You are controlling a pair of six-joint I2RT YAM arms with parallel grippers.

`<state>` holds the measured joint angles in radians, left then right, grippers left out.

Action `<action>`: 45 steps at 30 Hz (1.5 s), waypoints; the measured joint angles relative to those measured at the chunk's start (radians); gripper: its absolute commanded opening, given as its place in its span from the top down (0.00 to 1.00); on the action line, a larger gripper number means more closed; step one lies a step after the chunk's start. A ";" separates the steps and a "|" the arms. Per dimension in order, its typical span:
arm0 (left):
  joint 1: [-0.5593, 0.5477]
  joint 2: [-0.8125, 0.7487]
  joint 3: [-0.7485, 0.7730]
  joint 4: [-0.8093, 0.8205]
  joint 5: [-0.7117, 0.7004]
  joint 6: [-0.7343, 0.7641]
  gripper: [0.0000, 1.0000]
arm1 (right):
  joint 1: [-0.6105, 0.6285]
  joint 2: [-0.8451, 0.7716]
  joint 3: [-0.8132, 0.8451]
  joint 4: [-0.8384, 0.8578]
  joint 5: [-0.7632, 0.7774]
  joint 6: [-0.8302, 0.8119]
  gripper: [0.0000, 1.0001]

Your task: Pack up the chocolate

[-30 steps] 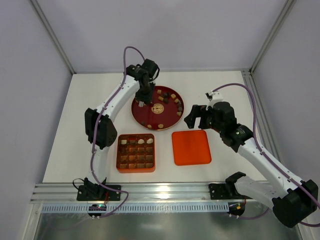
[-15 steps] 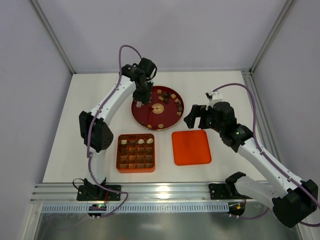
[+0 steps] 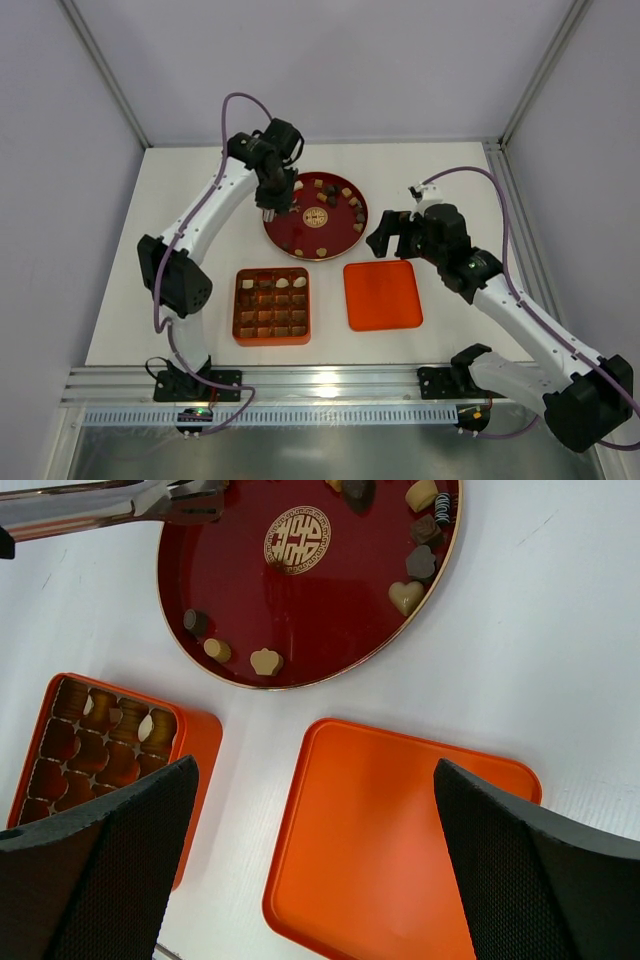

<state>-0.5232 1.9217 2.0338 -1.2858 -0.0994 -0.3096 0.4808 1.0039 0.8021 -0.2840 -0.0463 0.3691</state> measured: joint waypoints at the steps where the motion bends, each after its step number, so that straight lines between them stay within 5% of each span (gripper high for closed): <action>1: 0.000 -0.013 -0.012 -0.002 0.002 -0.001 0.73 | 0.000 0.002 0.000 0.000 -0.001 0.000 0.00; 45: 0.000 -0.765 -0.586 -0.073 0.078 -0.103 0.71 | 0.000 0.070 0.000 0.022 -0.006 0.028 0.00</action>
<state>-0.5232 1.1568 1.4479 -1.3586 -0.0212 -0.4122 0.4808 1.0740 0.8024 -0.2619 -0.0525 0.3969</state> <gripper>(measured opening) 0.307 0.996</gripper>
